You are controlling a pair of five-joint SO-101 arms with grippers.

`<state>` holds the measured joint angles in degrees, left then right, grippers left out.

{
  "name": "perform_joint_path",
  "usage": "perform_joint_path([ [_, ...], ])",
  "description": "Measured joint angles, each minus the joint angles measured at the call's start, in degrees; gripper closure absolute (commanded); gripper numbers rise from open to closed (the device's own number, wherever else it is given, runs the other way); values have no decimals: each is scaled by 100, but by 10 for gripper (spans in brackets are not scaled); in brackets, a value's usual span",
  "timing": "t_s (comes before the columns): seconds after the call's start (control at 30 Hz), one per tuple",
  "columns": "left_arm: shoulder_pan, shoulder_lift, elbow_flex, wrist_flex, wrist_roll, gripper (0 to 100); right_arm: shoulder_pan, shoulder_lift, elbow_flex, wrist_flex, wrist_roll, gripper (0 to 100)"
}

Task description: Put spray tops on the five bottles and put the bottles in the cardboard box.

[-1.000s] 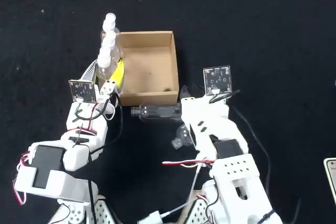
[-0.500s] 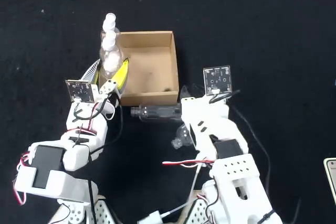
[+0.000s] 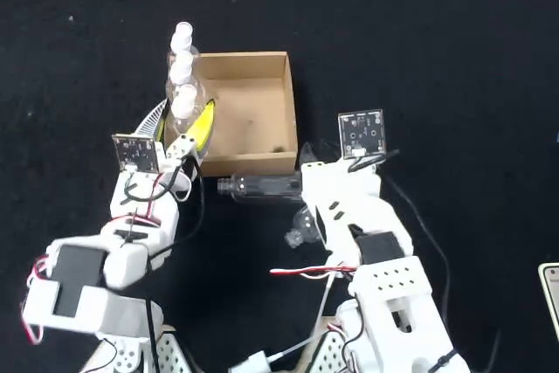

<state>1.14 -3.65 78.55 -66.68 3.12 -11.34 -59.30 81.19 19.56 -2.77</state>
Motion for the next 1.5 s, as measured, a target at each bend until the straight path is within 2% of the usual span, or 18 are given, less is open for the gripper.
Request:
perform_joint_path([
  [0.13, 70, -800, 176, 62, 0, 749, 0, 0, 0, 0, 0, 943],
  [0.37, 211, -2708, 176, 1697, 0, 751, 0, 0, 0, 0, 0, 943],
  [0.5, 264, -4035, 105, 2989, 0, 751, 0, 0, 0, 0, 0, 943],
  [0.67, 264, -5521, -598, 5090, 0, 751, 0, 0, 0, 0, 0, 943],
  [0.8, 264, -5960, -1187, 6558, 0, 752, 0, 0, 0, 0, 0, 943],
  [0.9, 149, -6057, -1582, 7332, 0, 752, 0, 0, 0, 0, 0, 943],
  [1.03, -343, -6057, -2277, 8369, 0, 752, 0, 0, 0, 0, 0, 943],
  [1.2, -1468, -6075, -3086, 9556, 0, 752, 0, 0, 0, 0, 0, 942],
  [1.37, -2725, -6119, -3138, 10734, 0, 752, 0, 0, 0, 0, 0, 942],
  [1.5, -3138, -6119, -2532, 10954, 0, 752, 0, 0, 0, 0, 0, 941],
])
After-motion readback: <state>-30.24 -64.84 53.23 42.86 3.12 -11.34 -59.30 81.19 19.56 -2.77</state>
